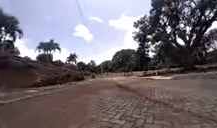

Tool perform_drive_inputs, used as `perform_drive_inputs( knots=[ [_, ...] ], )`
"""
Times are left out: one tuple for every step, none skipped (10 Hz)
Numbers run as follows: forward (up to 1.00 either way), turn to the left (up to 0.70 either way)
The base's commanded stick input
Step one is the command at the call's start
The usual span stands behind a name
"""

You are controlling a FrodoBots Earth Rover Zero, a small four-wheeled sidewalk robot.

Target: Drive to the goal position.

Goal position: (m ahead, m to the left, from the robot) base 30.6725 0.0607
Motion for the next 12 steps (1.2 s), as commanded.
perform_drive_inputs(
  knots=[
    [0.70,0.00],
    [0.70,0.00],
    [0.70,0.27],
    [0.70,0.15],
    [0.70,0.03],
    [0.70,0.00],
    [0.70,0.00],
    [0.70,0.00],
    [0.70,0.00],
    [0.70,0.00],
    [0.70,0.00],
    [0.70,0.00]
  ],
)
